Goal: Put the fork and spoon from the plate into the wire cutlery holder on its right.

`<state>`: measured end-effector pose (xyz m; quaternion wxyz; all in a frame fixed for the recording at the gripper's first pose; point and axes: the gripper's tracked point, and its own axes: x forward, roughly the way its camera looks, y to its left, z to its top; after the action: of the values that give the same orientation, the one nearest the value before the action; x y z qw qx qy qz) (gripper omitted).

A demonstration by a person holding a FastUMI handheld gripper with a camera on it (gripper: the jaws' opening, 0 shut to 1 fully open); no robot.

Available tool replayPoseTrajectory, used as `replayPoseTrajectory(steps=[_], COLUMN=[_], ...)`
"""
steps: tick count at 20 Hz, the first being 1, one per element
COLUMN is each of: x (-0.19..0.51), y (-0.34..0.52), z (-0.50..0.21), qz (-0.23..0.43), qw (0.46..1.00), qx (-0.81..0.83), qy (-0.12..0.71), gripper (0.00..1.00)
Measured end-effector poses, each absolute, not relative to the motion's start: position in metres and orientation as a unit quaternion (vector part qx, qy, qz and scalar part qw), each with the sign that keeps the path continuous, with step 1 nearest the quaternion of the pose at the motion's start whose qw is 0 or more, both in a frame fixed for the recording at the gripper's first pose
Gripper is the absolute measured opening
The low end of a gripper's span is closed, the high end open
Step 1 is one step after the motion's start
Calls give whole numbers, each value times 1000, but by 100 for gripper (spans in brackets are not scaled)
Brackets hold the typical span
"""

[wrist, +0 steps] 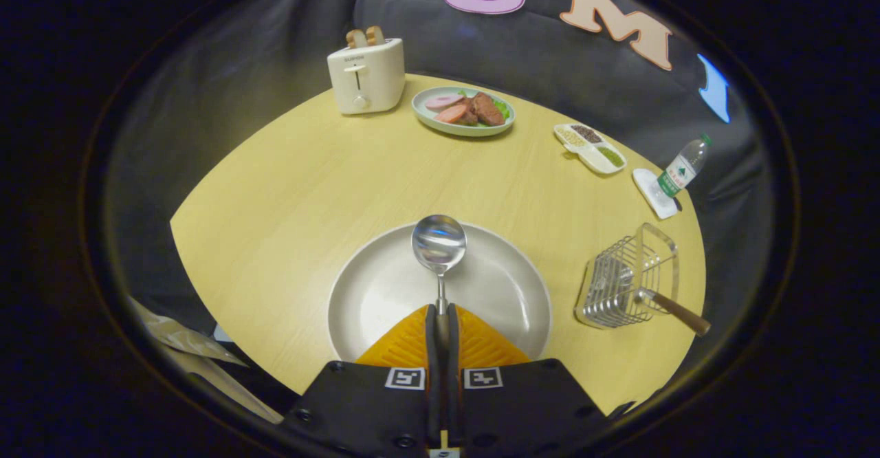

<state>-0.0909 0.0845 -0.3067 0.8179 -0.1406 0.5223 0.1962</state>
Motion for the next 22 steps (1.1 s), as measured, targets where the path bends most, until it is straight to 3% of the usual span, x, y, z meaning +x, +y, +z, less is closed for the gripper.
replayPoseTrajectory(steps=[11,22], x=[-68,-38], y=[35,-42], z=[-272,-246], qz=[193,148], qw=[820,819], qx=[-145,-152], qy=[518,533], gripper=[6,7])
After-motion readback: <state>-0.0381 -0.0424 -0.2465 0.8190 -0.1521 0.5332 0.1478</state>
